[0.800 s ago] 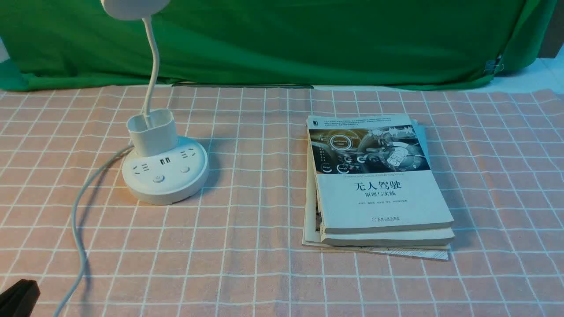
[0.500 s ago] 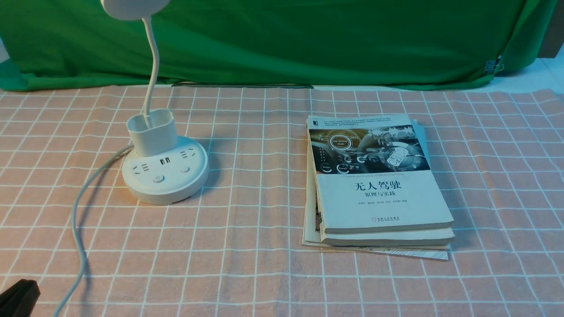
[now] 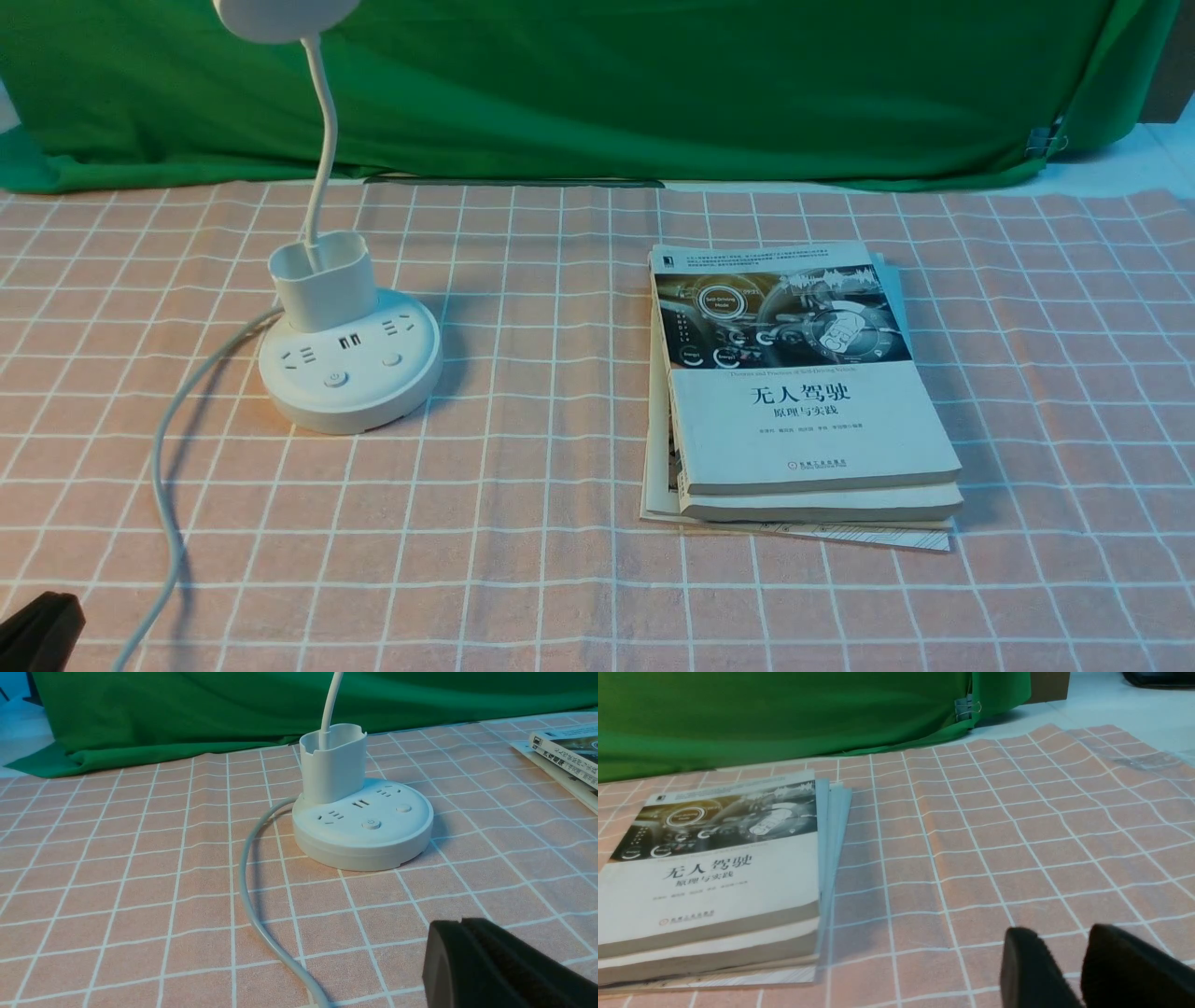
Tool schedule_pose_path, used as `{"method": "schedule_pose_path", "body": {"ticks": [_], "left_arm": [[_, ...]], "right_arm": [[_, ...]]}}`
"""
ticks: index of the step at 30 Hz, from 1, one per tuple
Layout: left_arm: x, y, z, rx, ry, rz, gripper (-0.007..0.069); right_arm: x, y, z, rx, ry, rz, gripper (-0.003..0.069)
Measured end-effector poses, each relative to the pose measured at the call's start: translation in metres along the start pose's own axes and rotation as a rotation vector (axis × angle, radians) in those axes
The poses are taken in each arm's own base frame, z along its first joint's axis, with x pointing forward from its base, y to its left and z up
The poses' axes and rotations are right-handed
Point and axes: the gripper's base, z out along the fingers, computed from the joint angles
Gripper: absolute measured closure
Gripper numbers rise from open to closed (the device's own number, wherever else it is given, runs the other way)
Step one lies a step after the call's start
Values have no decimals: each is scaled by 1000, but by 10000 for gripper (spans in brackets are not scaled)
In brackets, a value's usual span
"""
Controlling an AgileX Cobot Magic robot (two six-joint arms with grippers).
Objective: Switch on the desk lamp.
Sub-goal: Use the left arm to press the button switch on the lamp holder
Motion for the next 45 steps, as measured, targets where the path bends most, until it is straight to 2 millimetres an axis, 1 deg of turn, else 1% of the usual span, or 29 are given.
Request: {"method": "schedule_pose_path", "body": {"ticks": [12, 15, 19, 21, 24, 30, 32, 33, 35, 36, 38, 39, 40, 41, 42, 43, 45], "left_arm": [[-3, 1, 0, -7, -28, 21, 603], [-15, 3, -1, -35, -166, 23, 603], [-38, 7, -9, -90, -429, 23, 603], [-49, 10, -15, -119, -569, 24, 603], [-61, 12, -24, -153, -735, 21, 603], [-81, 14, -48, -168, -1063, -30, 603], [-99, 13, -60, -143, -1143, -42, 603], [-113, 13, -67, -126, -1157, -56, 603], [-146, 14, -74, -96, -1081, -76, 603], [-152, 14, -77, -96, -1082, -74, 603], [-170, 14, -64, -94, -854, -22, 603], [-174, 14, -51, -97, -698, 34, 603], [-174, 14, -48, -96, -688, 35, 603], [-168, 13, -19, -76, -465, 55, 603], [-166, 13, -16, -73, -440, 54, 603], [-154, 13, 9, -50, -278, 22, 603], [-136, 12, 42, -27, -91, -80, 603]], "right_arm": [[0, 0, 0, 0, 0, 0, 419], [0, 0, 0, 0, 0, 0, 419], [0, 0, 0, 0, 0, 0, 419], [0, 0, 0, 0, 0, 0, 419], [0, 0, 0, 0, 0, 0, 419], [0, 0, 0, 0, 0, 0, 419], [0, 0, 0, 0, 0, 0, 419], [0, 0, 0, 0, 0, 0, 419], [0, 0, 0, 0, 0, 0, 419], [0, 0, 0, 0, 0, 0, 419], [0, 0, 0, 0, 0, 0, 419], [0, 0, 0, 0, 0, 0, 419], [0, 0, 0, 0, 0, 0, 419], [0, 0, 0, 0, 0, 0, 419], [0, 0, 0, 0, 0, 0, 419], [0, 0, 0, 0, 0, 0, 419], [0, 0, 0, 0, 0, 0, 419]]}}
